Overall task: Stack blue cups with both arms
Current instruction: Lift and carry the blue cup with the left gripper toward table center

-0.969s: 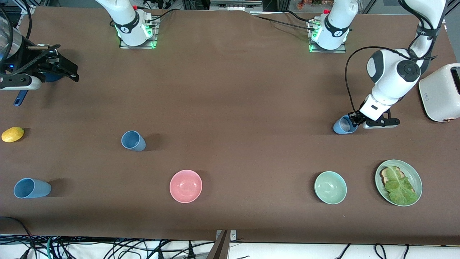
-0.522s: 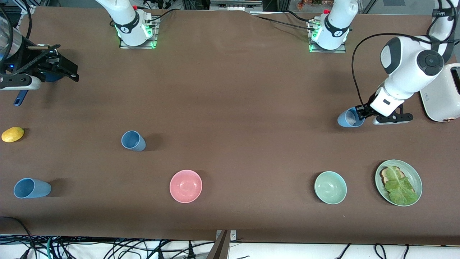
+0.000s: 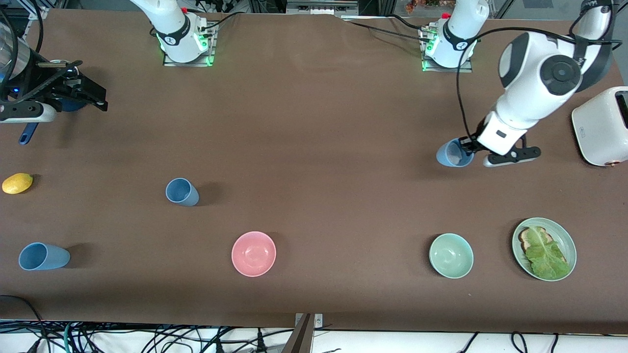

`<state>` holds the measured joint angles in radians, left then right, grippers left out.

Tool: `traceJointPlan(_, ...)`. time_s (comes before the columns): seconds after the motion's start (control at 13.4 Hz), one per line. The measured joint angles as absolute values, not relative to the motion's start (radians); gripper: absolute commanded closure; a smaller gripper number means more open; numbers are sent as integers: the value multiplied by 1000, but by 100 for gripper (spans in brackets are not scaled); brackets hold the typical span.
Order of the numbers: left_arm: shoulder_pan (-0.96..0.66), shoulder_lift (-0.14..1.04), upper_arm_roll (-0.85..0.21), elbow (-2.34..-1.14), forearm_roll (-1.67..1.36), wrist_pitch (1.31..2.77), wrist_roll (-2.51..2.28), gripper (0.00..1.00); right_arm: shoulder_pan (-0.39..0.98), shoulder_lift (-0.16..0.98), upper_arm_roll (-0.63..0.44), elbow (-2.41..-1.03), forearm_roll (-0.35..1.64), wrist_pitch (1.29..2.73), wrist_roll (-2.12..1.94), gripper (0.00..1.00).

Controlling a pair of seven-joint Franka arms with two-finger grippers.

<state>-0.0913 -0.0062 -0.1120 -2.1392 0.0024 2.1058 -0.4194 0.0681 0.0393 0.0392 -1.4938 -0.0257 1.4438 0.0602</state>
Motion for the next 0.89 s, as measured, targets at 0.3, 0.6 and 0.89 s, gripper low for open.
traceJointPlan(0.3,-116,-6,-247,-2107,2,2089,-668,100,68,39,39,-1494,-26,1444,60,0)
traceJointPlan(0.6,-218,-2,-268,-2093,2,2085,-866,100,68,39,39,-1494,-26,1444,60,0)
traceJointPlan(0.89,-324,39,-272,-2079,2,2101,-1031,100,68,39,38,-1494,-26,1444,60,0)
